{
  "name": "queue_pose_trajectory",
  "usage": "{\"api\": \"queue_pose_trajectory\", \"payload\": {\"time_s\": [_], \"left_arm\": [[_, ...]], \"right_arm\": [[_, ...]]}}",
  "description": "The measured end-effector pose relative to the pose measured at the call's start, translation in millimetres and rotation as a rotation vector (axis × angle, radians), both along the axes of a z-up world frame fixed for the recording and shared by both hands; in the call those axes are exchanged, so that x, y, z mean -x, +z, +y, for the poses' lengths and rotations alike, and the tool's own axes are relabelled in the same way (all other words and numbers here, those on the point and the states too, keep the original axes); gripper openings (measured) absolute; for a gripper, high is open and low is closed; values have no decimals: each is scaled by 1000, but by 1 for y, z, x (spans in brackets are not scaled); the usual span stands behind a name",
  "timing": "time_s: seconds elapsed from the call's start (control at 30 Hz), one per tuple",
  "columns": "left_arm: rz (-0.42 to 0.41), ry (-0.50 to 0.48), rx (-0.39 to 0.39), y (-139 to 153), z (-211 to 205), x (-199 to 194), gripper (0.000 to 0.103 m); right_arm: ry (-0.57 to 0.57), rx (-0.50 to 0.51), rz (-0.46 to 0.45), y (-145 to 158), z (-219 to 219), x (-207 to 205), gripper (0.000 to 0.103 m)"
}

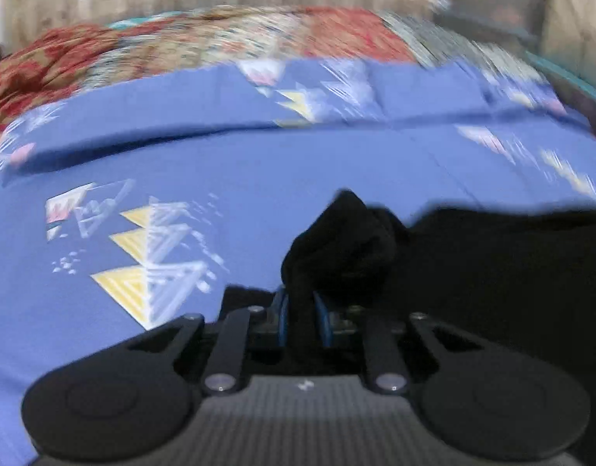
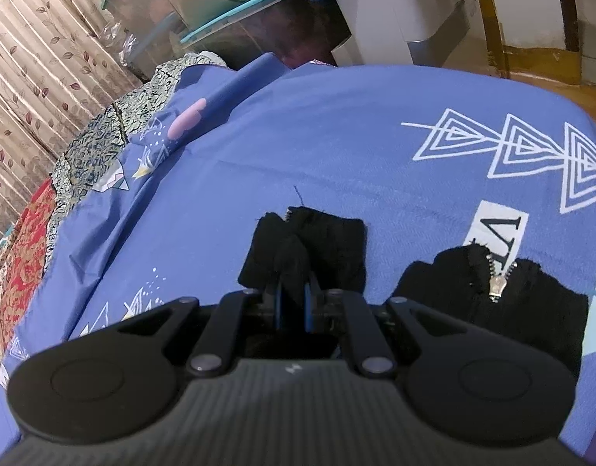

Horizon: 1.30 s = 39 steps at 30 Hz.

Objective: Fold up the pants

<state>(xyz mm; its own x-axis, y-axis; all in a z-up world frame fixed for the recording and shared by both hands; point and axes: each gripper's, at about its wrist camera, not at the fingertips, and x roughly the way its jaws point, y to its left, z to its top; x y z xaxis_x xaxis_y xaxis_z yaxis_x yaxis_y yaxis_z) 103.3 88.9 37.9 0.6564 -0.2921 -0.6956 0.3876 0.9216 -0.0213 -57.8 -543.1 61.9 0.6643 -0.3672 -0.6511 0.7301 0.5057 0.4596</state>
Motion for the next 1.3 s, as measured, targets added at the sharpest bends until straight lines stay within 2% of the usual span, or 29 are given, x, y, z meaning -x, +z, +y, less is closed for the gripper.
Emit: {"api": "queue_pose_trajectory", "payload": {"time_s": [0.1,0.13,0.2,0.33,0.4,0.43,0.5,0.57,0.67,0.83,0.97,1.2,1.23,1.3], "left_arm": [[-163,167,-52,18,12,-9,12],[-192,232,-39,25,19,-16,12],[-225,335,9,36,33,-28,12],[-321,474,-14,42,34,-41,12],[-301,534,-7,35,35,-48,12],[-262,546,0,28,36,-55,12],[-152,552,4,9,39,-70,13],[-101,537,10,-4,38,-72,13],[-134,514,-36,-10,32,-65,14],[-141,511,-70,-25,28,-62,17],[-178,508,-96,-31,24,-62,18],[-184,511,-94,-33,24,-63,19],[-185,511,-97,-33,24,-63,19],[-187,512,-100,-33,23,-63,19]], "right_arm": [[31,35,-48,16,4,-5,13],[47,60,-62,24,6,-10,13],[71,74,-115,40,7,-21,13],[104,31,-285,61,4,-48,13],[118,-8,-327,59,2,-71,14],[128,-24,-313,54,2,-84,18],[142,-36,-208,38,0,-111,32],[99,-17,-118,25,-2,-122,36],[95,-49,-157,14,-8,-116,36],[177,46,-77,20,-1,-122,36],[251,112,-59,31,9,-151,36],[378,182,14,36,29,-223,36],[396,182,42,34,31,-235,37],[424,205,115,29,38,-255,46]]}}
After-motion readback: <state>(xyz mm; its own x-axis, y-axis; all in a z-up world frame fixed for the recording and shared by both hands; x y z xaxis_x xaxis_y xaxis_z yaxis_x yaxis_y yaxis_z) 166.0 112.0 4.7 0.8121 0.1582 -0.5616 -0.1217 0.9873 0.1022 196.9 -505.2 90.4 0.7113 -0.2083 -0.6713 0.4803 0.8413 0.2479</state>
